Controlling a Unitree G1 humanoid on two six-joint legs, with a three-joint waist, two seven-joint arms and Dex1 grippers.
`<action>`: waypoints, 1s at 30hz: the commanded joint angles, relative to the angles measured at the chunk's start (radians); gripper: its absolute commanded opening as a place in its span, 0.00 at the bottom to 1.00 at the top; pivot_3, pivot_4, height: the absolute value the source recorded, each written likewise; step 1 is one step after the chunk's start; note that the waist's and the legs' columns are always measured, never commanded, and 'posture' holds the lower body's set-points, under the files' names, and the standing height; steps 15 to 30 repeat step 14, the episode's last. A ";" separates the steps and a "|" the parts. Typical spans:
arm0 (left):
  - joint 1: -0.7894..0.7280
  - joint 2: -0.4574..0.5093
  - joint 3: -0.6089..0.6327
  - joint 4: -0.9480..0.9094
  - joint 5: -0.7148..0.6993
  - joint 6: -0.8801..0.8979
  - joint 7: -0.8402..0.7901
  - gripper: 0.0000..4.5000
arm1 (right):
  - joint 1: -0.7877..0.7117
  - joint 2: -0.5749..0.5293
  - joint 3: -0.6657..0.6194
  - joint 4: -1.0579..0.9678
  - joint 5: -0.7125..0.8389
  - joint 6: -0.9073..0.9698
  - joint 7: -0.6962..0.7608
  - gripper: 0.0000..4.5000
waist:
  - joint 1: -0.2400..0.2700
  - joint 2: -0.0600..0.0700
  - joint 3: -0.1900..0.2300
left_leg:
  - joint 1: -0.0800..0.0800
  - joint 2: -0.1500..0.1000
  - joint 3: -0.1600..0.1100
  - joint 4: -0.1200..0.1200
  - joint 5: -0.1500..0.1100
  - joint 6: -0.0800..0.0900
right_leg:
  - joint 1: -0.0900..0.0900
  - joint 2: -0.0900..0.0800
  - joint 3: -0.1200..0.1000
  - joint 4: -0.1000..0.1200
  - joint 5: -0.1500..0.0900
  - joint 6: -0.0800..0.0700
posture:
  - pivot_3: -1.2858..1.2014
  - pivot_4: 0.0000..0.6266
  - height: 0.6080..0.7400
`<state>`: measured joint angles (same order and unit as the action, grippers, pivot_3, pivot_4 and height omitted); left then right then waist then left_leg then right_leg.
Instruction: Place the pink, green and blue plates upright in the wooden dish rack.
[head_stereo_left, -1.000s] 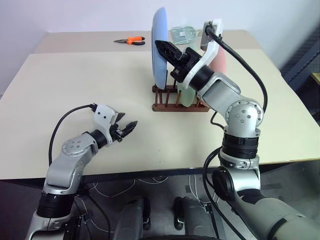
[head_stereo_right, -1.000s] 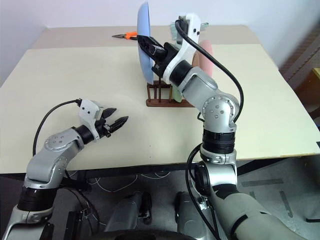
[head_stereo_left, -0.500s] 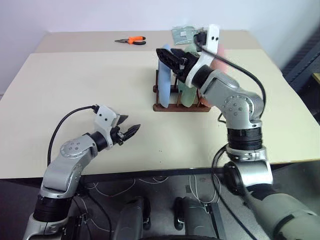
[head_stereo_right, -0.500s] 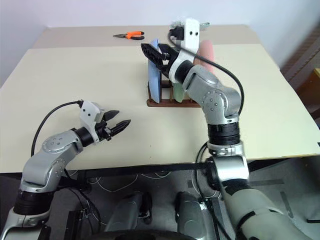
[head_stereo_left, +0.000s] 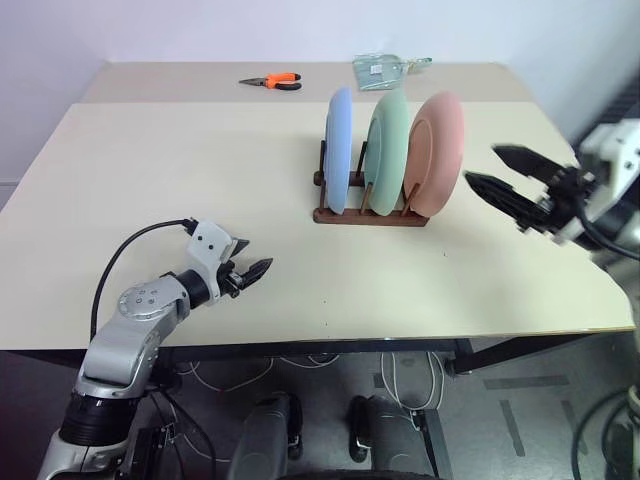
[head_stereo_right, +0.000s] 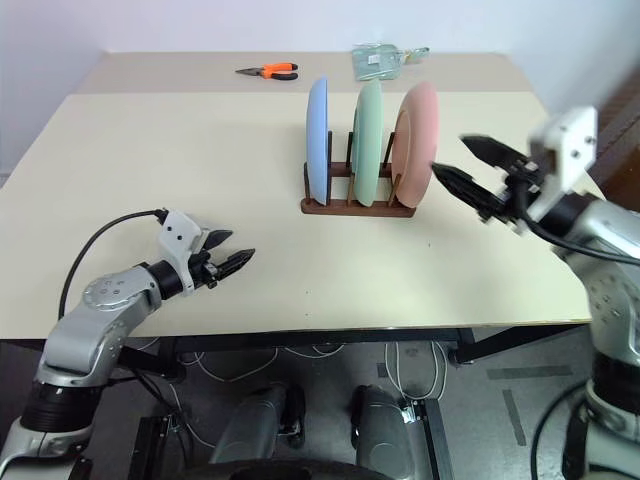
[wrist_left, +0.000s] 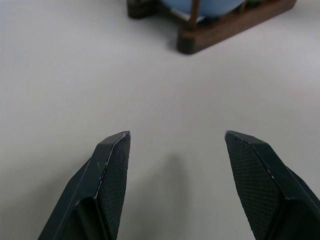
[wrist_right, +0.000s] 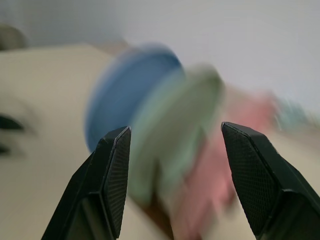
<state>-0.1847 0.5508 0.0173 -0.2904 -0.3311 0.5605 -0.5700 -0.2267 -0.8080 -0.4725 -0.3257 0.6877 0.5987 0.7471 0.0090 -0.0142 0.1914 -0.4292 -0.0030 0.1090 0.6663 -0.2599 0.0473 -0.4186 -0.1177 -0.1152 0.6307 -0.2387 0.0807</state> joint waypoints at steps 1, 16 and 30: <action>-0.012 0.025 0.015 0.040 0.035 -0.066 -0.022 0.69 | 0.092 -0.020 -0.028 0.071 -0.075 -0.068 0.035 0.65 | -0.001 0.001 0.000 | 0.002 0.000 0.000 0.000 0.000 0.000 | 0.002 0.000 0.000 0.000 0.000 0.000 | 0.52 0.24 1.00; 0.058 0.018 0.028 0.062 0.079 -0.137 0.001 0.69 | 0.019 0.024 0.120 0.282 -0.221 -0.232 0.044 0.65 | 0.003 0.004 -0.001 | 0.003 0.000 0.001 0.000 -0.001 0.001 | 0.002 -0.001 0.001 0.000 0.000 0.000 | 0.52 0.24 1.00; 0.058 0.018 0.028 0.062 0.079 -0.137 0.001 0.69 | 0.019 0.024 0.120 0.282 -0.221 -0.232 0.044 0.65 | 0.003 0.004 -0.001 | 0.003 0.000 0.001 0.000 -0.001 0.001 | 0.002 -0.001 0.001 0.000 0.000 0.000 | 0.52 0.24 1.00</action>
